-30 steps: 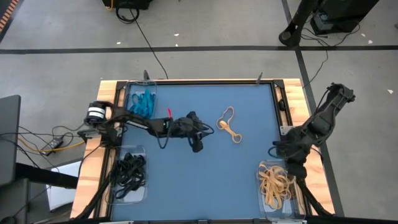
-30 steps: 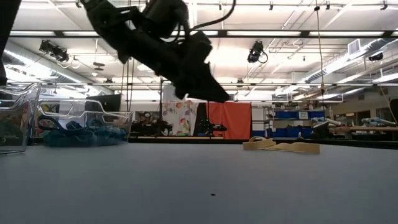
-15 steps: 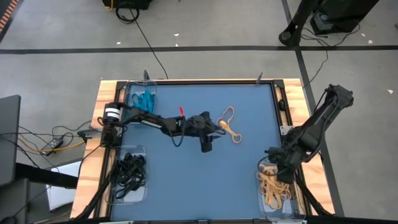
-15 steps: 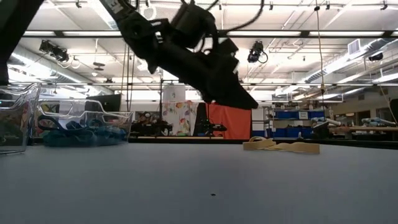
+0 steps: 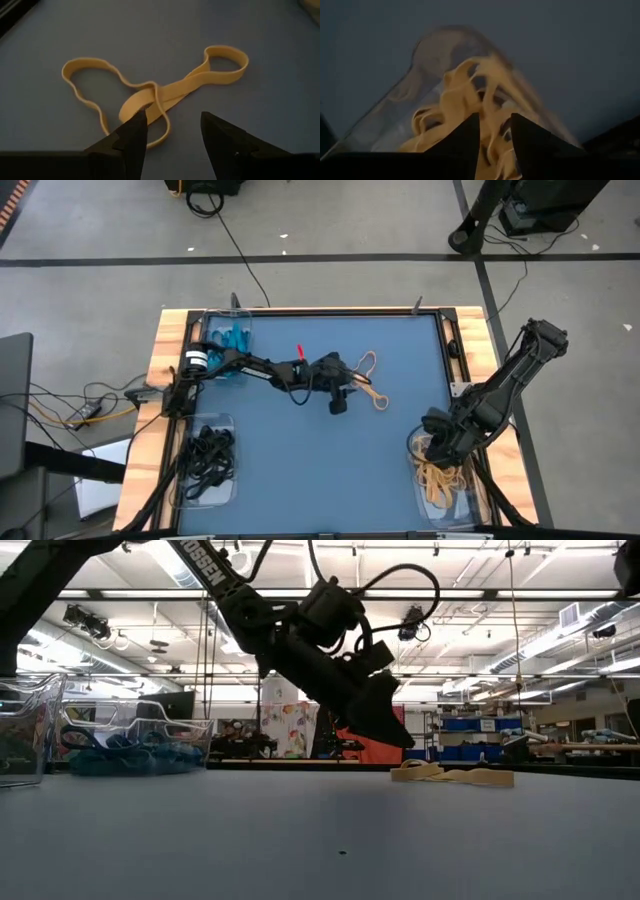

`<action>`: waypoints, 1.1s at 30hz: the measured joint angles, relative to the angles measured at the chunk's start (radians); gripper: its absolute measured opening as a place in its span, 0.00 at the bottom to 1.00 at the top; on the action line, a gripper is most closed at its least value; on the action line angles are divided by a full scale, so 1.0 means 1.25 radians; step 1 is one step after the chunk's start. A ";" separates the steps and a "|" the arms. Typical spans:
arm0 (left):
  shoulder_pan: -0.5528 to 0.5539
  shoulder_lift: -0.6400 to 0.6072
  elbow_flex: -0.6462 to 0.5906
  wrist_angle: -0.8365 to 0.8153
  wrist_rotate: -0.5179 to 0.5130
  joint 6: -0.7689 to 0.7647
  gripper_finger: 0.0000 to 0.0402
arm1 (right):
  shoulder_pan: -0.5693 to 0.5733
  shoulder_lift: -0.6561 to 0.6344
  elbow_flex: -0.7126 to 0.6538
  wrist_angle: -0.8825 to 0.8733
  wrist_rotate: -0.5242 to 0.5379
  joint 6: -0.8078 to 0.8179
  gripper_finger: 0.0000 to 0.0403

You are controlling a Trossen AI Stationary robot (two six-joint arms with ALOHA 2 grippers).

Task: Sort rubber bands into baskets
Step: Put the yellow rubber band into the bottom right transparent bin

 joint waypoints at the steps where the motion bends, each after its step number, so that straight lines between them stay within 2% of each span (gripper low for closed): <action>1: 0.003 0.000 0.000 -0.006 0.000 0.000 0.47 | 0.000 0.001 0.000 0.008 -0.016 0.001 0.30; 7: 0.010 0.002 0.000 -0.004 0.013 0.002 0.47 | 0.012 0.000 0.000 0.052 -0.136 0.003 0.29; 11: 0.014 0.038 0.004 0.014 0.033 0.003 0.47 | 0.037 -0.004 0.000 0.130 -0.172 0.001 0.28; 16: 0.021 0.078 0.042 -0.013 0.042 0.003 0.47 | 0.067 -0.016 0.000 0.237 -0.149 0.000 0.26; 22: 0.029 0.098 0.076 -0.060 0.041 0.002 0.45 | 0.085 -0.018 0.000 0.263 -0.104 -0.001 0.24; 25: 0.029 0.102 0.083 -0.072 0.042 0.002 0.38 | 0.092 -0.018 0.000 0.265 -0.088 -0.003 0.24; 28: 0.029 0.102 0.083 -0.077 0.043 0.017 0.26 | 0.094 -0.018 0.000 0.270 -0.056 -0.010 0.23; 33: 0.028 0.099 0.083 -0.087 0.042 0.019 0.04 | 0.093 -0.018 0.000 0.311 0.069 -0.064 0.23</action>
